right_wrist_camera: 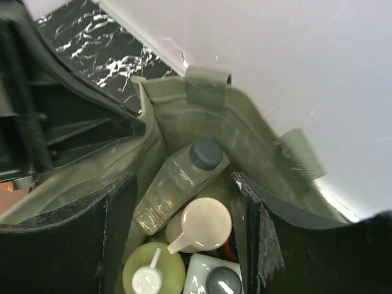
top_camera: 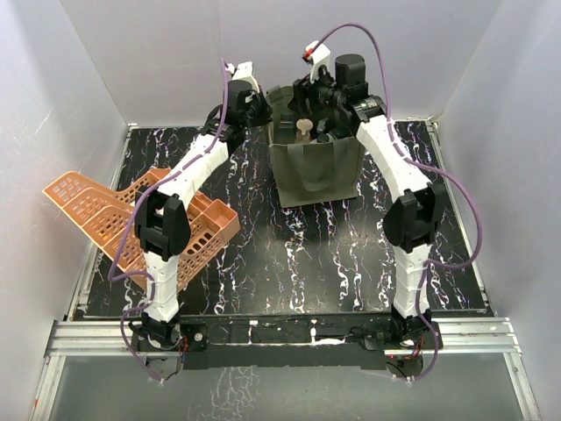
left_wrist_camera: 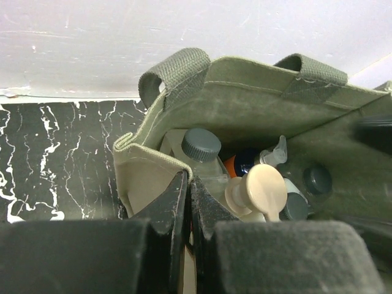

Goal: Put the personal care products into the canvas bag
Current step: Adjust the care product in the canvas bag.

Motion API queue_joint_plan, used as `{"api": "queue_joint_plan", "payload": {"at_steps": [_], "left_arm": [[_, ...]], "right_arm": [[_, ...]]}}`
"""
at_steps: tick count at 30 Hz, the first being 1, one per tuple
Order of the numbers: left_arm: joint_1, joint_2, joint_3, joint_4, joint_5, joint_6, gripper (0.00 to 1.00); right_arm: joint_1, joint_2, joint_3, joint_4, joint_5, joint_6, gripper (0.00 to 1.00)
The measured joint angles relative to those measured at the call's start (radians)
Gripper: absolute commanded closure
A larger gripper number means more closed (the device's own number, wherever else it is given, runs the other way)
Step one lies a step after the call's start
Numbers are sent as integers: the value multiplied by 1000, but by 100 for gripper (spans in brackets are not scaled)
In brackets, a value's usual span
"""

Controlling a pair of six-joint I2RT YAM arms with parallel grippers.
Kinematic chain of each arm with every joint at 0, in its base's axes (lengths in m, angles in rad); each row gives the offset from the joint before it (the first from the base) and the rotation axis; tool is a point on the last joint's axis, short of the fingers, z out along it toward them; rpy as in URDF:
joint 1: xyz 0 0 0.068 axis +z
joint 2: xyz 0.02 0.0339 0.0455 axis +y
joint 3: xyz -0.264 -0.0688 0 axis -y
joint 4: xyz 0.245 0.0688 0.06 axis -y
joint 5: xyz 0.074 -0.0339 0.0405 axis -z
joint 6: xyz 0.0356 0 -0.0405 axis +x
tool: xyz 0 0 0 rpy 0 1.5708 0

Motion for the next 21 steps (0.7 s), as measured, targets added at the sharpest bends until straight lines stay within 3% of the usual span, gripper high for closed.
{"api": "queue_joint_plan", "payload": {"at_steps": [5,21], "left_arm": [[1,-9,-16,15,32,6,100],[1,-34,-62,57,142,41,100]], "right_arm": [[4,80,-27,34,-15,78,37],[16,122,-85,208,42,177,40]]}}
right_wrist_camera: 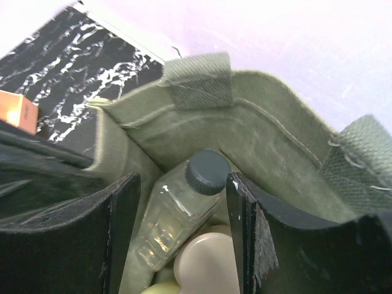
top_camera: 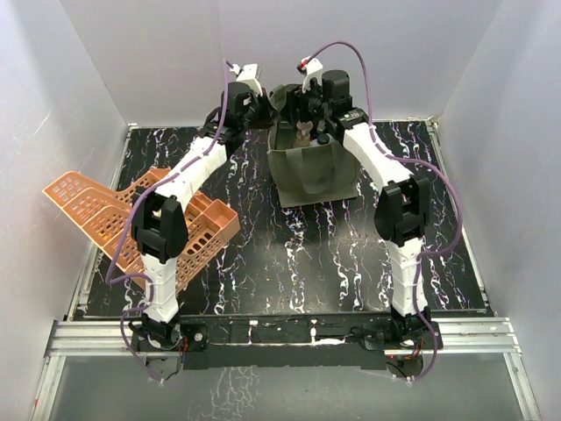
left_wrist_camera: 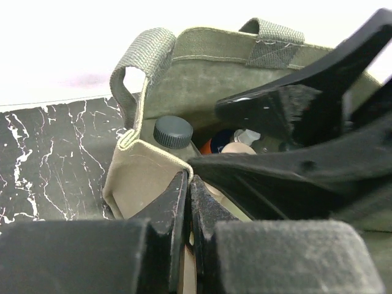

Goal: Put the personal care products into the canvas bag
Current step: Adjust the care product in the canvas bag.

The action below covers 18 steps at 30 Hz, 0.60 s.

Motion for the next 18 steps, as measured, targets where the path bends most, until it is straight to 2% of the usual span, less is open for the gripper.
{"api": "queue_joint_plan", "payload": {"at_steps": [7,18], "left_arm": [[0,-14,-23,19,26,14,100],[0,-38,-82,86,164,49,100]], "right_arm": [[0,52,0,-18,45,15,40],[-1,52,0,-18,45,49,38]]}}
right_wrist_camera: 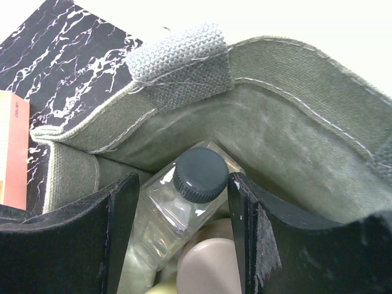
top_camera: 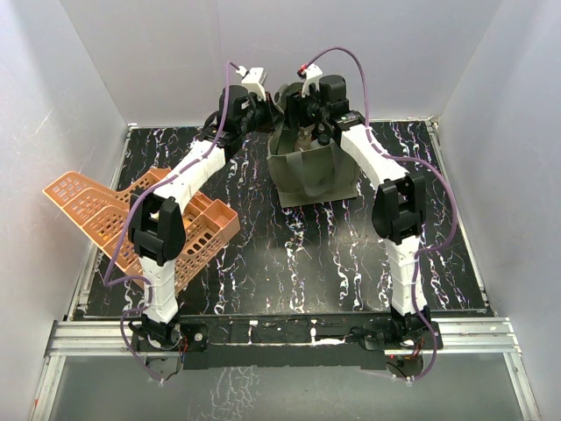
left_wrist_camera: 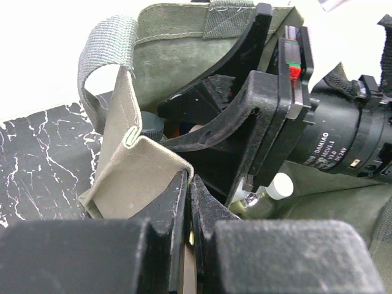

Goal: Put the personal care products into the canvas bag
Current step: Adjust the care product in the canvas bag.

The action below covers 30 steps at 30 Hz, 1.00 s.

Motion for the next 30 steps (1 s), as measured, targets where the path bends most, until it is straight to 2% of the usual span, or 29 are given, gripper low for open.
{"api": "queue_joint_plan", "payload": {"at_steps": [4,11,18,23,30], "left_arm": [[0,0,-3,10,25,9,100],[0,-4,-17,26,28,20,100],[0,-10,-17,18,-21,27,100],[0,-11,-17,16,-51,31,100],[0,-14,-17,11,-58,33,100]], "right_arm": [[0,0,-5,1,-14,7,43],[-14,0,-14,11,-57,0,68],[-22,0,-14,13,-99,-39,83],[-23,0,-11,-17,-138,-95,89],[-8,0,6,-51,-164,-157,90]]}}
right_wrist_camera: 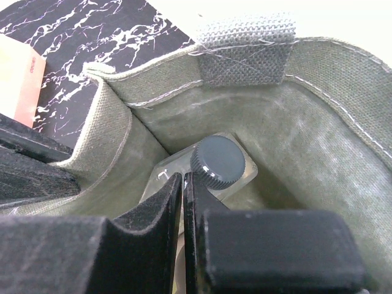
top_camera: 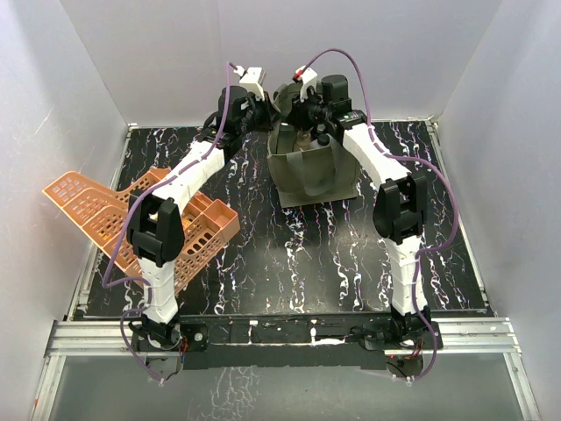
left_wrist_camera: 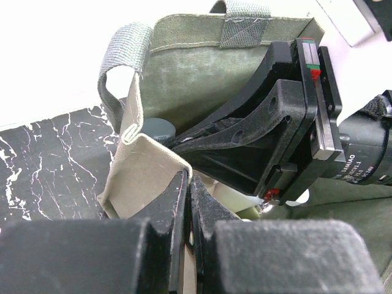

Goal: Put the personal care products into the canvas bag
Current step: Adjust the care product in the canvas bag.

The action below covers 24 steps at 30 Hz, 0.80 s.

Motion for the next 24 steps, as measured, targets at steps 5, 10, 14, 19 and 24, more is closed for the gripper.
{"api": "queue_joint_plan", "payload": {"at_steps": [5,10,14,19,24], "left_arm": [[0,-2,0,-2,10,-3,100],[0,-10,-7,-4,23,-4,100],[0,-19,-13,-11,30,-4,100],[0,-20,-13,-11,36,-4,100],[0,-20,-13,-11,40,-3,100]], "right_arm": [[2,0,4,8,25,26,88],[3,0,4,73,76,72,87],[3,0,4,134,117,89,87],[3,1,4,167,151,89,87],[3,4,3,153,156,80,88]]}}
